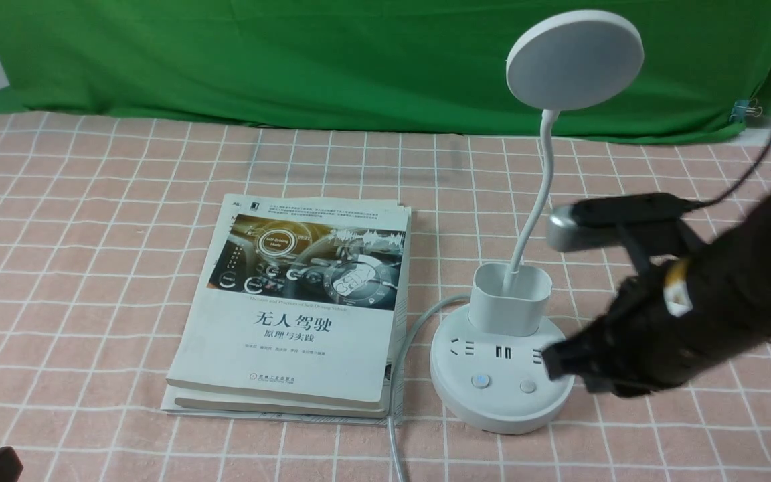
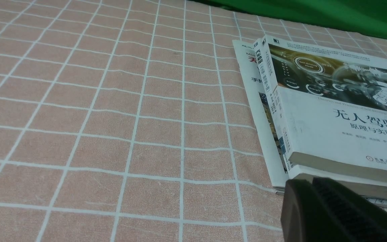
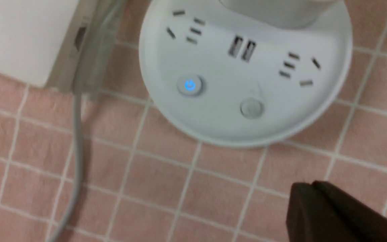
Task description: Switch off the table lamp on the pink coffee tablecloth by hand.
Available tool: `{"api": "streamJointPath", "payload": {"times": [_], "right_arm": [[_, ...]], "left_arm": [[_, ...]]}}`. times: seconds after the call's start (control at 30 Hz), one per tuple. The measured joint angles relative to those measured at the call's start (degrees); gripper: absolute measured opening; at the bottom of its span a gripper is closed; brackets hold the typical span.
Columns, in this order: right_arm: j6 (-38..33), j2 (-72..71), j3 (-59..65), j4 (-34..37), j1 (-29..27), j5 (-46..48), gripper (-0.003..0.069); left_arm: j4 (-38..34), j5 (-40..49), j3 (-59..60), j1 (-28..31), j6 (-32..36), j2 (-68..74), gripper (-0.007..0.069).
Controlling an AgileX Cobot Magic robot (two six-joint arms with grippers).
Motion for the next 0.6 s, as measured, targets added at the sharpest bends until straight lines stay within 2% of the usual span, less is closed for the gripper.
{"api": "streamJointPath", "payload": {"times": [0.27,0.6], "right_arm": [[-3.5,-18.5,6.8,-0.2,0.0,6.0,0.0057],[-3.5,-30.0,6.9,-1.0,0.0,2.3,0.0064]], "left_arm": [[0.0,0.0,0.0,0.0,0.0,0.0,0.0006],[0.0,0.0,0.0,0.0,0.0,0.0,0.0006]]}}
